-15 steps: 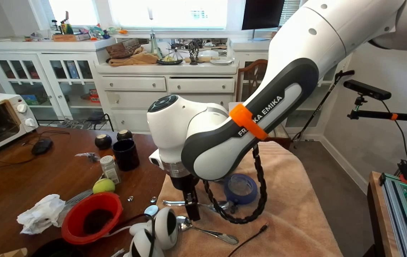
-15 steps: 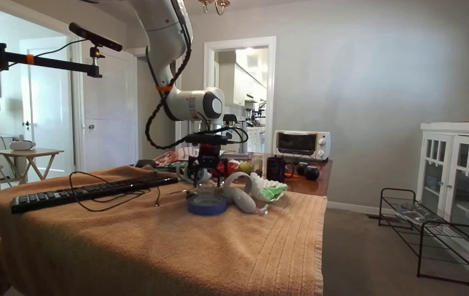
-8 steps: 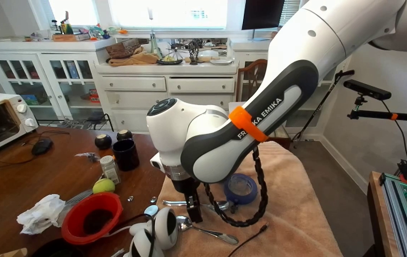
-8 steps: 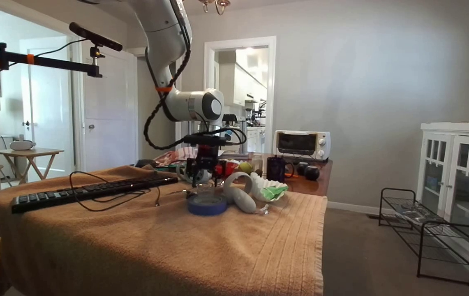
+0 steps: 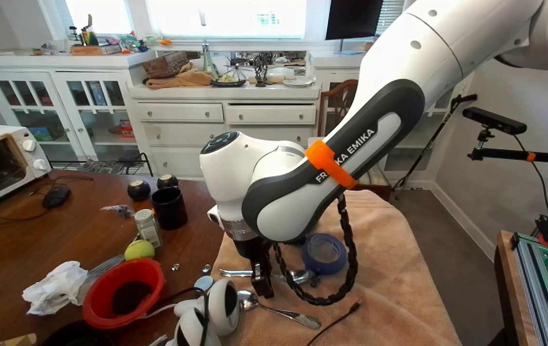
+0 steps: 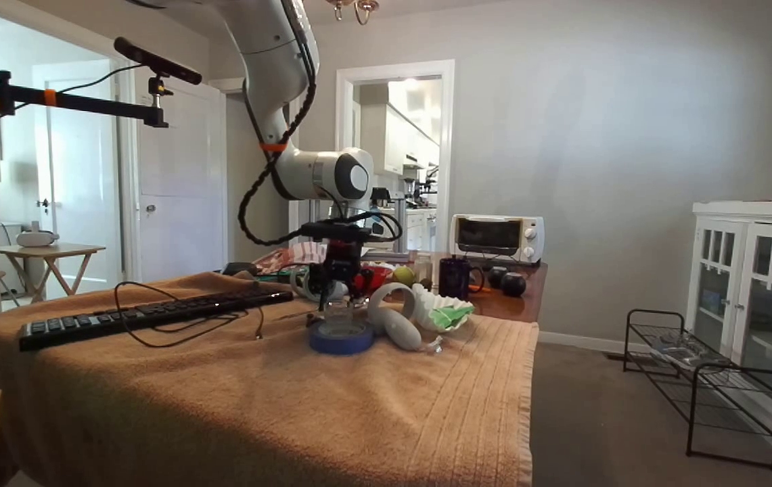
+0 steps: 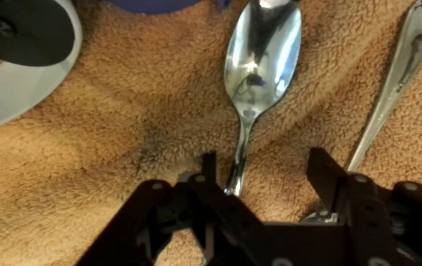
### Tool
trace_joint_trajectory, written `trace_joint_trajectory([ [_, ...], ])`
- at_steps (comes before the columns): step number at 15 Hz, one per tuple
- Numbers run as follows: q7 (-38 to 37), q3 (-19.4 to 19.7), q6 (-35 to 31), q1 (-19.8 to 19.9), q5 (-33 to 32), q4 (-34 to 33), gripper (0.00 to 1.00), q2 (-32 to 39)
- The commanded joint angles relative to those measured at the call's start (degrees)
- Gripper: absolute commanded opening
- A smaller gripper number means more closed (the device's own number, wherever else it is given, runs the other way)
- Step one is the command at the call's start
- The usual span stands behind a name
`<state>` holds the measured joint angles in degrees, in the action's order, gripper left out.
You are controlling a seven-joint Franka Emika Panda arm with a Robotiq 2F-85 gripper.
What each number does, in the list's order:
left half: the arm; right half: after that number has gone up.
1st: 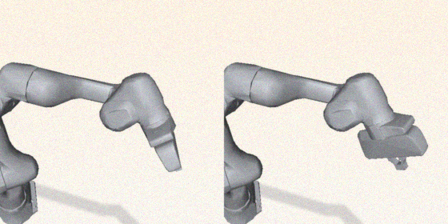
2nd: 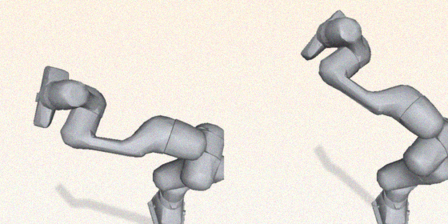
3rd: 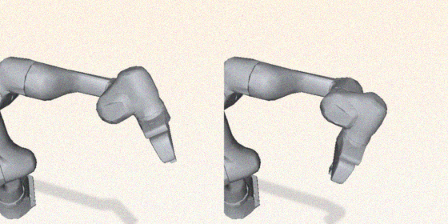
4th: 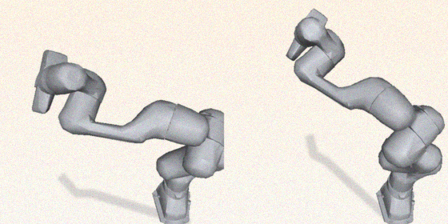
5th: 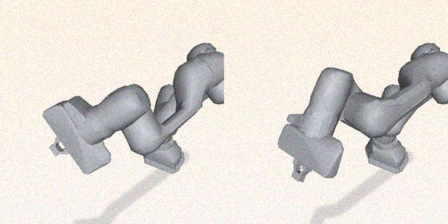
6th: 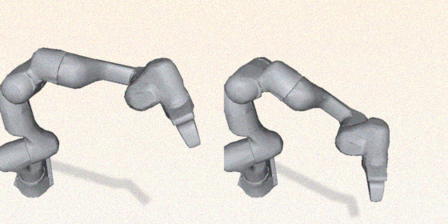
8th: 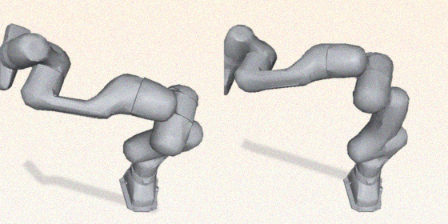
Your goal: Use one silver spoon to place the toy car in the glass cup.
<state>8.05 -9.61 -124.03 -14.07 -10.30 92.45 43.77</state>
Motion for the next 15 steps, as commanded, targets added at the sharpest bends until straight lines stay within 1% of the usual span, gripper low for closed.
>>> trace_joint_trajectory([
  [1, -2.54, 0.34, 1.7, -0.59, 1.61, -1.58, 0.58, 1.03],
  [2, -3.02, 0.32, 1.78, -0.51, 1.9, -1.91, 0.57, 1.17],
  [3, -3.46, 0.34, 1.9, -0.47, 2.12, -2.15, 0.44, 1.21],
  [4, -3.84, 0.36, 1.9, -0.45, 2.29, -2.24, 0.34, 1.21],
  [5, -4.13, 0.4, 1.95, -0.46, 2.43, -2.33, 0.28, 1.2],
  [7, -4.72, 0.57, 2.13, -0.54, 2.42, -2.55, 0.08, 1.2],
  [8, -4.88, 0.6, 2.1, -0.52, 2.49, -2.55, 0.02, 1.16],
  [9, -5.1, 0.62, 2.12, -0.53, 2.52, -2.56, 0.0, 1.11],
  [15, -5.97, 0.74, 1.02, -0.49, 2.24, -0.55, 0.01, -0.97],
])
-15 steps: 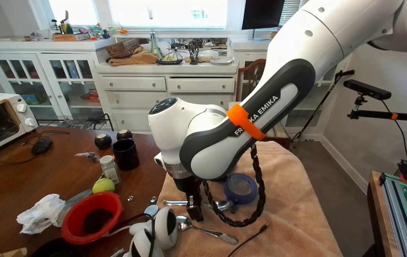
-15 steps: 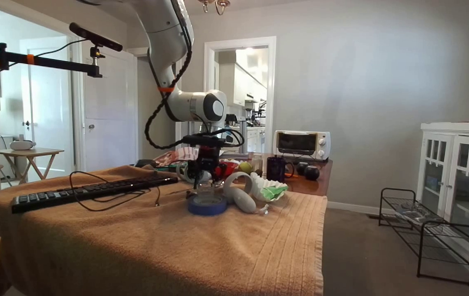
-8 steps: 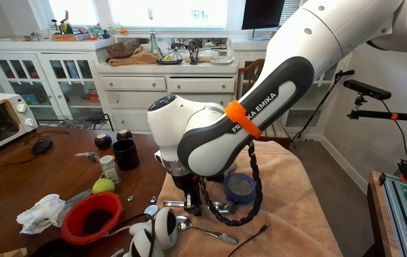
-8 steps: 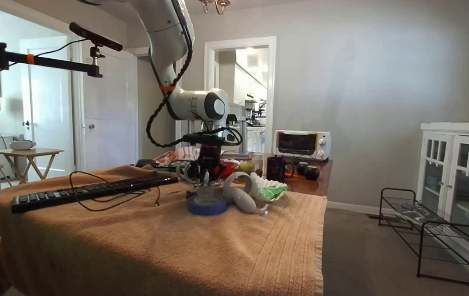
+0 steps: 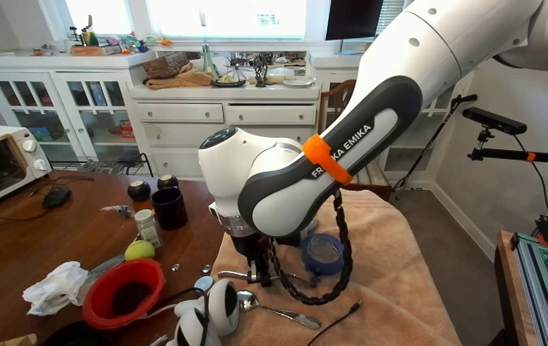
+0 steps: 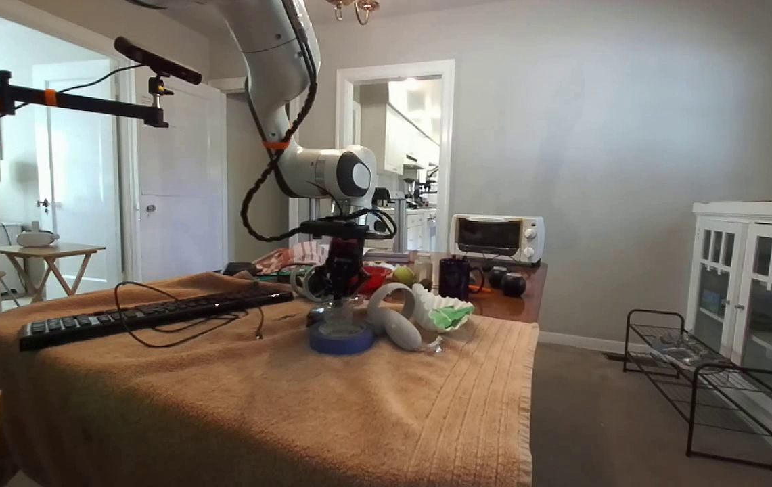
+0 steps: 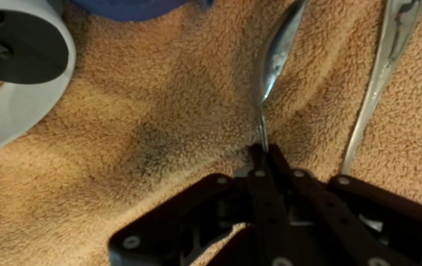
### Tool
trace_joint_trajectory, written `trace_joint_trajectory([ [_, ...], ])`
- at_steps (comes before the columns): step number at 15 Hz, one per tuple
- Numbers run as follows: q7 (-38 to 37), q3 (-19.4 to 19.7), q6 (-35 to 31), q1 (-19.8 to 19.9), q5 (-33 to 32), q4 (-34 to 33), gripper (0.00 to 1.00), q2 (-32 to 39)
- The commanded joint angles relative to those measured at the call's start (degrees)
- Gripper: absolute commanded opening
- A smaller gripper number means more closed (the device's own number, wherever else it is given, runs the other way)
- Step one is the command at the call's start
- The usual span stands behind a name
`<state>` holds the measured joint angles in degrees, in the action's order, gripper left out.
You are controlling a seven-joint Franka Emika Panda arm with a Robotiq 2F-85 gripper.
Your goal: Use one silver spoon to place the toy car in the glass cup.
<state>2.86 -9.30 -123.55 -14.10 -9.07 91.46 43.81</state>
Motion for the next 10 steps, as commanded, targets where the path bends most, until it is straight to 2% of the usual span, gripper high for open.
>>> trace_joint_trajectory([
  [1, -0.97, 0.46, -0.2, -0.36, 0.89, 1.71, 0.01, -2.29],
  [4, -1.91, 0.65, -1.38, -0.23, 0.79, 3.82, 0.01, -5.14],
  [7, -2.83, 1.04, 0.36, -0.63, 0.34, 4.5, 0.01, -7.01],
  [10, -1.81, 2.01, -1.18, -1.11, -2.72, 6.69, 0.01, -8.89],
])
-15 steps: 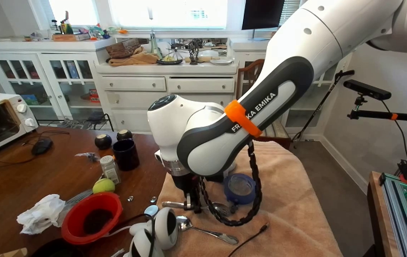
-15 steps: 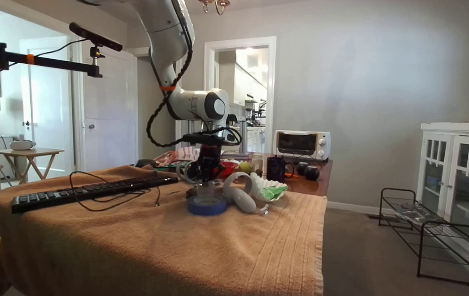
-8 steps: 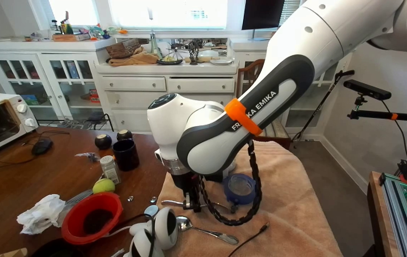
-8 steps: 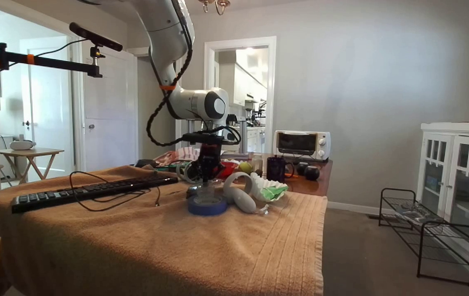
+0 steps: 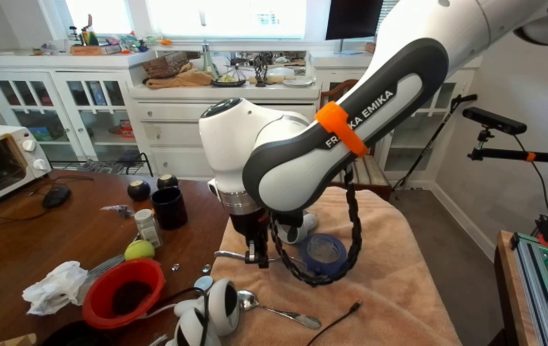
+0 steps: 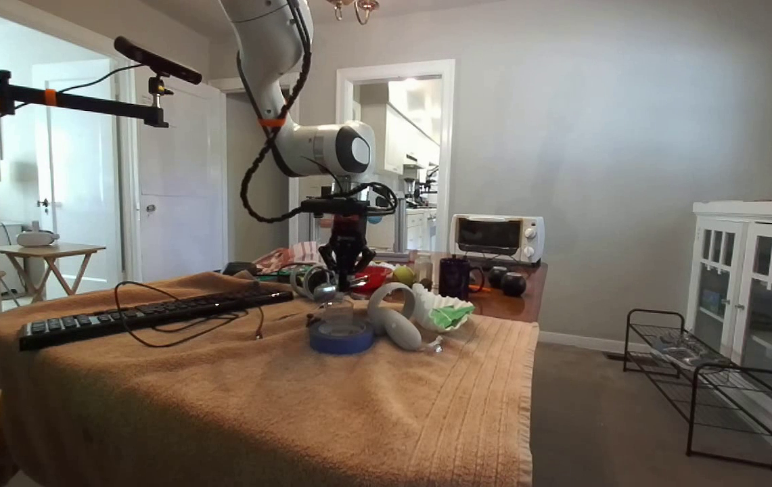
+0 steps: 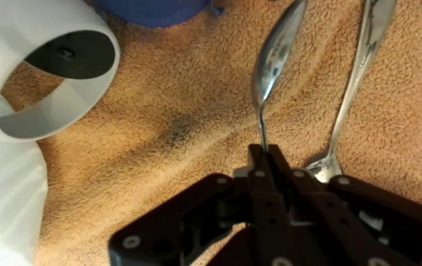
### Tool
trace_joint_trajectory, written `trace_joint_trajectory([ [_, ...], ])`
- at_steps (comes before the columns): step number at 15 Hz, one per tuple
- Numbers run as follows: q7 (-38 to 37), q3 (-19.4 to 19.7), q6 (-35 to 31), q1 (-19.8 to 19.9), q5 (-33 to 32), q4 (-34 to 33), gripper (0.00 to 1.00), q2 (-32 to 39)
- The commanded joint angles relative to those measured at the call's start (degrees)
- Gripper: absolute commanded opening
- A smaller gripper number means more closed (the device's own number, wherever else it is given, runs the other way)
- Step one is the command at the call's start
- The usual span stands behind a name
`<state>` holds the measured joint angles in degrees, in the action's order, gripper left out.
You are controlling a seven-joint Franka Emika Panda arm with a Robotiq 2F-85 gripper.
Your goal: Use one silver spoon to place the toy car in the glass cup.
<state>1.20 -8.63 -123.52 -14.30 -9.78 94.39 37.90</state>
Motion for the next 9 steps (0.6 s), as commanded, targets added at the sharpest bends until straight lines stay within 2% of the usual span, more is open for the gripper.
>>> trace_joint_trajectory([
  [1, 0.28, 1.46, -1.79, -0.91, -2.73, 4.35, 0.01, -3.25],
  [4, 7.24, -0.7, -4.98, 1.64, -1.64, 6.17, 0.01, -3.76],
  [9, 23.49, -5.67, -8.25, 7.84, 4.76, 7.59, 0.01, -3.24],
])
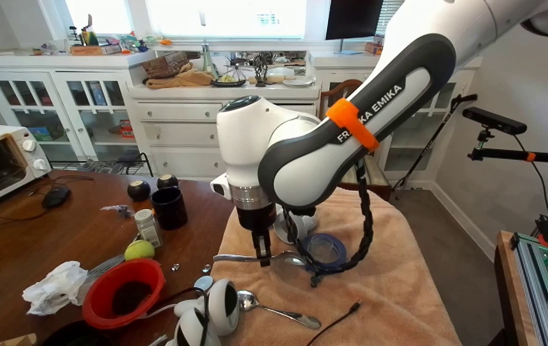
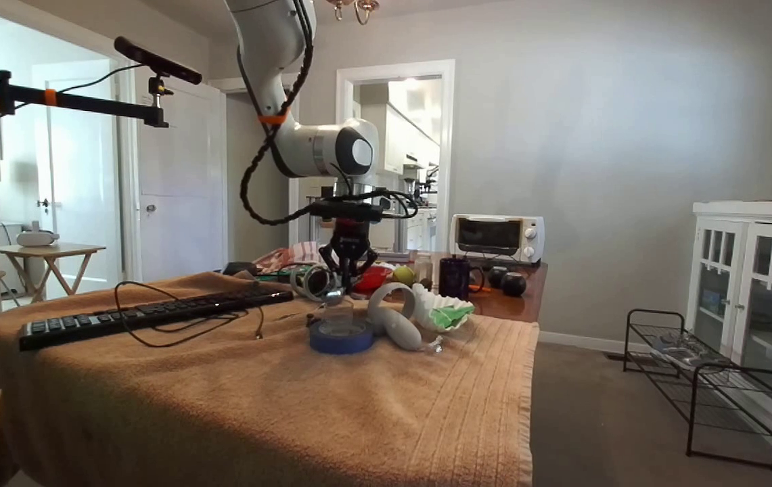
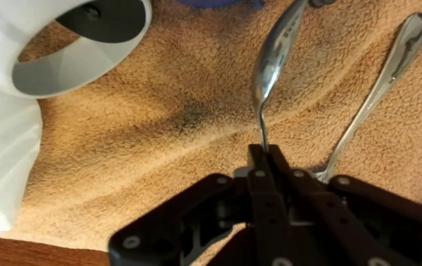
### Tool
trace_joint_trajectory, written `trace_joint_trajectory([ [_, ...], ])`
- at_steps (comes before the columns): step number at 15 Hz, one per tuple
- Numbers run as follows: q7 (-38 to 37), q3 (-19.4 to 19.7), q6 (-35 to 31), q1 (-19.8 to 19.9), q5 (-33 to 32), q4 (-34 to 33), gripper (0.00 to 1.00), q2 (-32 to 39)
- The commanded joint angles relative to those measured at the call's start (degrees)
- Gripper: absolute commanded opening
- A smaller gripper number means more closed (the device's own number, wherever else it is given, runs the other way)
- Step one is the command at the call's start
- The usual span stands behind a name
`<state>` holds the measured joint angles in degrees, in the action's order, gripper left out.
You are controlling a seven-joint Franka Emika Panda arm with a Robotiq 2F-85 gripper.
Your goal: Use one silver spoon to place the toy car in the glass cup.
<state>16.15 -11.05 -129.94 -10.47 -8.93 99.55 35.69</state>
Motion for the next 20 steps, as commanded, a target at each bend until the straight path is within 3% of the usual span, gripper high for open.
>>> trace_joint_trajectory([
  [1, 12.35, -4.64, -1.4, 5.75, 5.89, 2.23, 0.01, -0.74],
  [8, 37.15, -11.15, 1.74, 14.77, 18.24, 2.61, 0.01, 0.31],
  [12, 49.56, -11.55, 5.02, 16.14, 22.81, 2.01, 0.01, 1.76],
  [15, 54.73, -10.59, 7.89, 15.21, 23.83, 0.98, 0.01, 3.24],
  [16, 52.36, -9.1, 8.97, 13.58, 22.86, 0.64, 0.01, 3.45],
  [20, 52.14, -8.5, 7.18, 13.04, 23.22, 1.73, 0.05, 2.87],
])
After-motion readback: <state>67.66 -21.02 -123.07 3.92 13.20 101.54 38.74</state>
